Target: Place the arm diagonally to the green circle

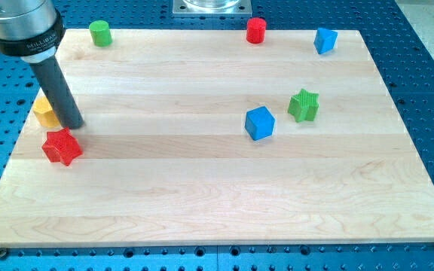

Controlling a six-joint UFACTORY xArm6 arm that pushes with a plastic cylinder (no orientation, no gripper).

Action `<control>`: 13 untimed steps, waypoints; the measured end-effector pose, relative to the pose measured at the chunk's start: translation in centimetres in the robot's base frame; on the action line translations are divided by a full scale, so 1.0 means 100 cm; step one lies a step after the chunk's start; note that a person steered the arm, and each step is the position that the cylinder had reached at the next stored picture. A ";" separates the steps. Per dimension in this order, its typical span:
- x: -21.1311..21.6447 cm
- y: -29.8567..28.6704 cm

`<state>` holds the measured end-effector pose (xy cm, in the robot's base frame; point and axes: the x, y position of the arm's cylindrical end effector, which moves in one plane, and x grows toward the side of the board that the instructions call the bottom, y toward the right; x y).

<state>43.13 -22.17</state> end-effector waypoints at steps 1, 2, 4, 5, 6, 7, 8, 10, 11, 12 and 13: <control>-0.010 0.004; -0.017 0.007; -0.017 0.011; -0.017 0.019; -0.017 0.028; -0.017 0.038; -0.017 0.039; -0.017 0.039; -0.017 0.039; -0.017 0.039; -0.017 0.039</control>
<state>41.44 -18.27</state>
